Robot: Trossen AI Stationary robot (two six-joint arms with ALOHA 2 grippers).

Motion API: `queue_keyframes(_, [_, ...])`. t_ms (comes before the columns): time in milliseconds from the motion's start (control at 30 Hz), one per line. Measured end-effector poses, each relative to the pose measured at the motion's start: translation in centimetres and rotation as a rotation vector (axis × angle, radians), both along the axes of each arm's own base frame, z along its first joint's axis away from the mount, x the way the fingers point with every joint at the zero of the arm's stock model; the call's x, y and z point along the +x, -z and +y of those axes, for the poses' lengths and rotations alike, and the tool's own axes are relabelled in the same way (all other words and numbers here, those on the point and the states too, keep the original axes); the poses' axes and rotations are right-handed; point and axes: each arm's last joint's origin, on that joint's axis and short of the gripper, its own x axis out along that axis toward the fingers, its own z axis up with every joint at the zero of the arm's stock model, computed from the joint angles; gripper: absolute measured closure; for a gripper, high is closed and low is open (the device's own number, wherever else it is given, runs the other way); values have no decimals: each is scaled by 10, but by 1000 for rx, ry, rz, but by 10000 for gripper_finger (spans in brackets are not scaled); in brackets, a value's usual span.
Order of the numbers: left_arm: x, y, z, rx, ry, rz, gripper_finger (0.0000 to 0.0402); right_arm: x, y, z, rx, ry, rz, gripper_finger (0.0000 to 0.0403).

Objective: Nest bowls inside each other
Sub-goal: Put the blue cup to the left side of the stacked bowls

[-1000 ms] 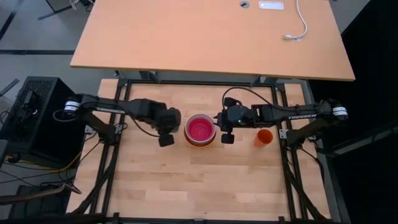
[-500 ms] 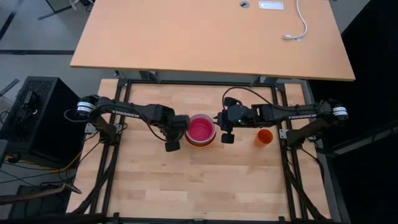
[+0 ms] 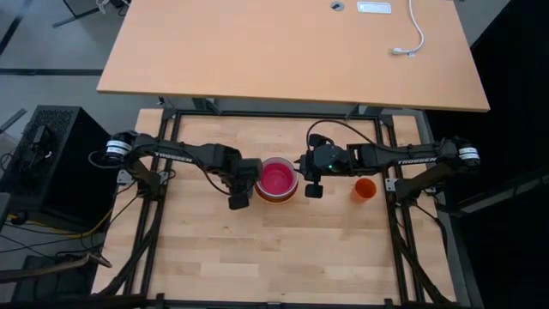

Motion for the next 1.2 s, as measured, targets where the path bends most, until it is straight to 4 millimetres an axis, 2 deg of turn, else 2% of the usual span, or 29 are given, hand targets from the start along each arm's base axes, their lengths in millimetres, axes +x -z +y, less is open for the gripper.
queue_keyframes(300, [0, 0, 0, -5, -13, 0, 349, 0, 0, 0, 1, 1, 0, 312])
queue_keyframes(600, [0, 0, 0, -6, -15, 0, 320, 0, 0, 0, 1, 1, 0, 329])
queue_keyframes(767, [0, 0, -2, -11, -29, -2, 308, 0, 0, 0, 1, 1, -1, 325])
queue_keyframes(1200, [0, 7, -9, -11, -9, -6, 304, 0, 0, 0, 5, 3, -5, 319])
